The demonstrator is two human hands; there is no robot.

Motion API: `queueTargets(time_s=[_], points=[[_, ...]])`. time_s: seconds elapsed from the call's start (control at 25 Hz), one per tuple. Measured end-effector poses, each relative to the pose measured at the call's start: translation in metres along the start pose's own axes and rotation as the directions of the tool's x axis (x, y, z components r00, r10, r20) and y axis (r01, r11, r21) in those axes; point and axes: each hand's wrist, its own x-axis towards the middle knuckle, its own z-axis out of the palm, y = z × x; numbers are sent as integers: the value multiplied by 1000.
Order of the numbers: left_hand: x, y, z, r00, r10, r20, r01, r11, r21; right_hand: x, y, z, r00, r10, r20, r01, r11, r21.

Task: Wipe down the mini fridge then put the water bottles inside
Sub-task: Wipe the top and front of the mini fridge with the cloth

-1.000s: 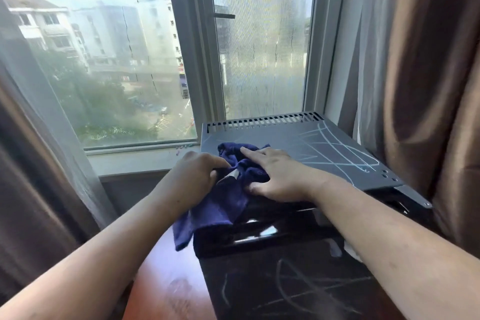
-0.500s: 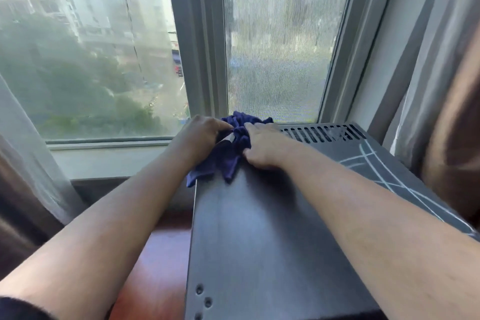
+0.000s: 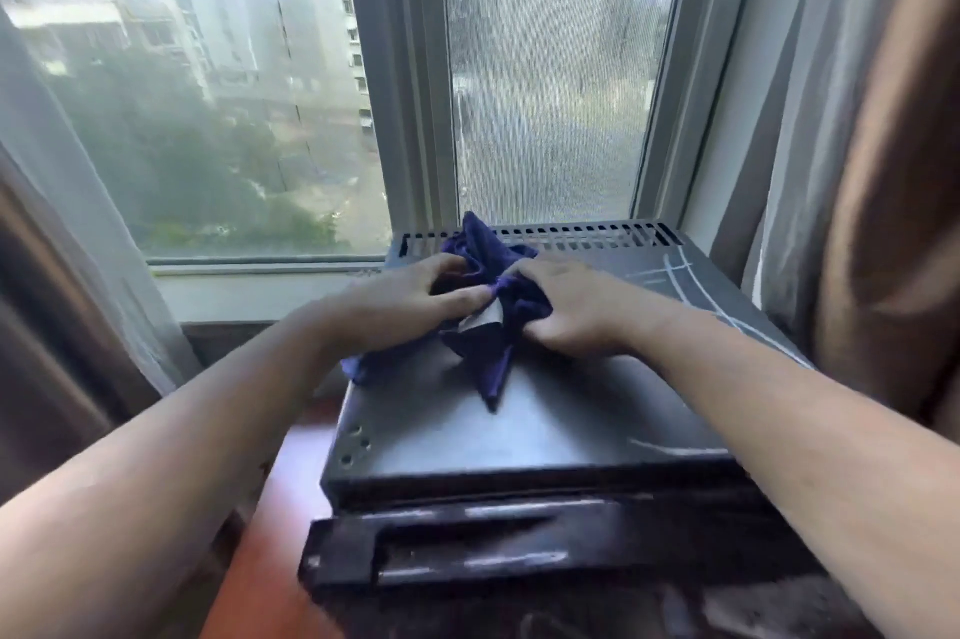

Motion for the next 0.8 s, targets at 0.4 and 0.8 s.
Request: queueTargets(time_s=[0.4,0.8], points=[[-101,157,170,994,101,-45,-78,929,362,-226,66,-7,995,50,-89,-36,988,152],[-59,201,197,957,286,-50,-252,905,343,-253,123,-8,989,111,-96,-86,968,234]])
